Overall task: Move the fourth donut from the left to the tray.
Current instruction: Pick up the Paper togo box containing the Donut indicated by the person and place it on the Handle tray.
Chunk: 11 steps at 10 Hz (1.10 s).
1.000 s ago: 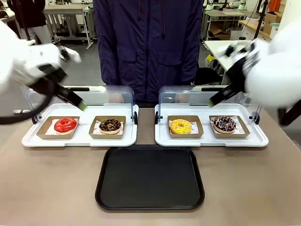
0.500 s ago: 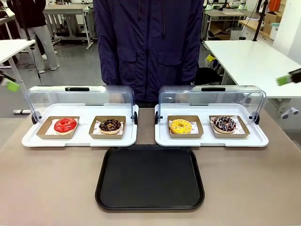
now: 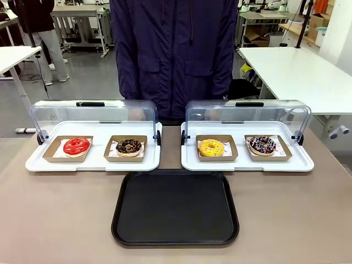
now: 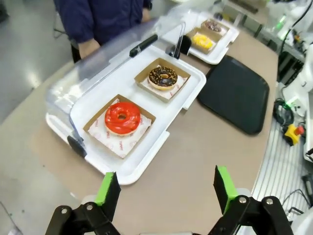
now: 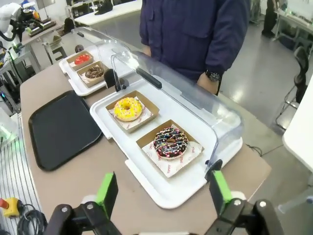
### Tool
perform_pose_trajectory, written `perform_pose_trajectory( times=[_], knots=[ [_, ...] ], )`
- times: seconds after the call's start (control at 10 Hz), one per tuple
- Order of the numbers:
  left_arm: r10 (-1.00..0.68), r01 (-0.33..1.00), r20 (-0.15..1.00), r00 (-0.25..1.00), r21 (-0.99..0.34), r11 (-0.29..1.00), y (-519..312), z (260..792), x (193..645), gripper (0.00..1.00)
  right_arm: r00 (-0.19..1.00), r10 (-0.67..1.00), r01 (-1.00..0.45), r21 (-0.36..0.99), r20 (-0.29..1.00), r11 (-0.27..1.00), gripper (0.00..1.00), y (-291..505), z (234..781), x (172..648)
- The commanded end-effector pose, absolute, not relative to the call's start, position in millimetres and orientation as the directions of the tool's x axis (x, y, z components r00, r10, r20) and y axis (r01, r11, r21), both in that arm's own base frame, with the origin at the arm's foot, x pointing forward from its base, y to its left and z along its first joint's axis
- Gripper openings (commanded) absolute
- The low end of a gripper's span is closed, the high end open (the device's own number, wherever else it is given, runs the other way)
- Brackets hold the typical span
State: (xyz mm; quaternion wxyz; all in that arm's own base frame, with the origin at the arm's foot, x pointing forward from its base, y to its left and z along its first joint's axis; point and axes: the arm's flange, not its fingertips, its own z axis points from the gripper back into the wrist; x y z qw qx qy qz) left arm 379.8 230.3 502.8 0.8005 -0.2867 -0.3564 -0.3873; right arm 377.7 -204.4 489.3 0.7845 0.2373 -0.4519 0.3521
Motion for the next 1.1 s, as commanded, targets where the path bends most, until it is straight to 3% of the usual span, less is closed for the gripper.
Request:
perform_pose_trajectory(
  times=[0.0, 0.5, 1.0],
  knots=[
    [-0.375, 0.852, 0.838, 0.395, -0.182, 0.491, 241.9, 500.7, 392.0, 1.0, 0.32, 0.34, -0.775, 0.039, 0.884, 0.631, 1.0, -214.5, 488.4, 387.2],
    [-0.333, 0.852, 0.879, 0.34, -0.138, 0.505, 228.1, 485.7, 374.6, 1.0, 0.305, 0.3, -0.777, 0.054, 0.904, 0.628, 1.0, -225.7, 488.8, 384.9],
    [-0.344, 0.842, 0.861, 0.374, -0.16, 0.515, 231.9, 487.8, 379.6, 1.0, 0.333, 0.284, -0.768, 0.085, 0.899, 0.634, 1.0, -224.2, 486.4, 382.2]
  ],
)
